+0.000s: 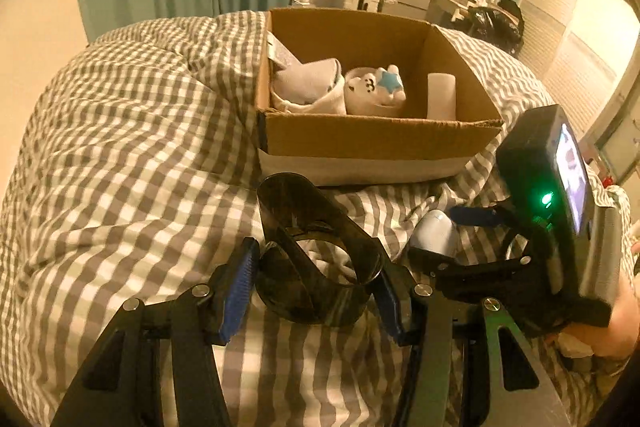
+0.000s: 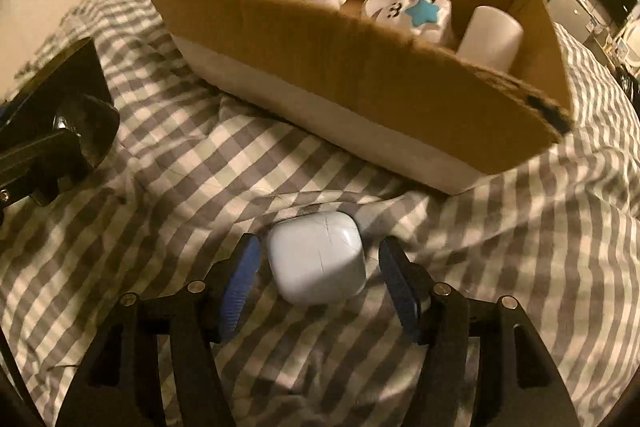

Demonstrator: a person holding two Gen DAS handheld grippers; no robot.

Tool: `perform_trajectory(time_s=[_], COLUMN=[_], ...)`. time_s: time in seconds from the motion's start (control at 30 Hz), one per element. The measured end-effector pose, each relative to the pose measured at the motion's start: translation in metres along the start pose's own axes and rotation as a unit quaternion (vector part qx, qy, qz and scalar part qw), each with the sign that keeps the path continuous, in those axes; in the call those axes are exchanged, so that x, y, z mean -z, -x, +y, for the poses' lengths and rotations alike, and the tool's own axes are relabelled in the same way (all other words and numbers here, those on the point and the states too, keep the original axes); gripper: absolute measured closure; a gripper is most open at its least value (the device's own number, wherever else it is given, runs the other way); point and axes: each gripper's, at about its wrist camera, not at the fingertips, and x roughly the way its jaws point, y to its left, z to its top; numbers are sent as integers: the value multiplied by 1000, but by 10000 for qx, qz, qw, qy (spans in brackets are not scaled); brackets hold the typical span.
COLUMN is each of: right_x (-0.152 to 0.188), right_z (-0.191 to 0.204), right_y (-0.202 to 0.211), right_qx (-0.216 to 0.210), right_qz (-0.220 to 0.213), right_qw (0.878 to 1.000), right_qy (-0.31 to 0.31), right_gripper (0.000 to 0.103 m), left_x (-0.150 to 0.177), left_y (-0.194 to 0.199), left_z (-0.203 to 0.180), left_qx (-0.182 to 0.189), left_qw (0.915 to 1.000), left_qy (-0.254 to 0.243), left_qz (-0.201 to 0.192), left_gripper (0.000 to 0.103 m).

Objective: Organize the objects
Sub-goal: 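Grasp the white earbud case with the right gripper while the left gripper grasps the black holder, then lower the earbud case into the box and open the right gripper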

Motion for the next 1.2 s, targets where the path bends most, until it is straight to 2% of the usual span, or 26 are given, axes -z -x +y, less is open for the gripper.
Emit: perform_trajectory(time_s=[0.03, 0.2, 0.37, 0.47, 0.6, 0.7, 0.73, 0.8, 0.9, 1.07, 1.2], right_x=[1, 8, 14, 12, -6, -30, -37, -52, -68, -91, -101], right_z=[1, 0, -4, -6, -13, -18, -23, -31, -45, -65, -72], right_y=[-1, 16, 63, 93, 133, 149, 153, 154, 147, 113, 84], right_qx=[21, 146, 212, 197, 259, 274, 275, 247, 203, -28, -181], right_qz=[10, -277, -803, -1094, -1516, -1762, -1827, -1937, -1975, -1859, -1762], right_qw=[10000, 9995, 9964, 9935, 9876, 9832, 9818, 9792, 9778, 9791, 9808], right_qy=[24, -43, -183, -239, -324, -401, -443, -545, -669, -825, -812], right_gripper=[51, 52, 52, 52, 52, 52, 52, 52, 52, 52, 51], left_x=[0, 2, -3, -18, -50, -76, -86, -100, -120, -144, -153], left_y=[-1, 3, 24, 39, 57, 63, 62, 57, 35, -16, -41], left_z=[0, -1, -3, -2, -4, -8, -10, -12, -15, -6, -5], left_qx=[19, 91, 213, 294, 192, 164, 154, 257, 342, 490, 502], left_qw=[10000, 9999, 9993, 9985, 9964, 9941, 9934, 9925, 9922, 9957, 9950], left_qy=[-24, -116, -184, -223, -386, -496, -530, -562, -651, -411, -575], left_qz=[4, -46, -235, -404, -728, -947, -1010, -1057, -1006, -670, -637], left_gripper=[48, 48, 48, 49, 50, 65, 65, 67, 76, 76, 76])
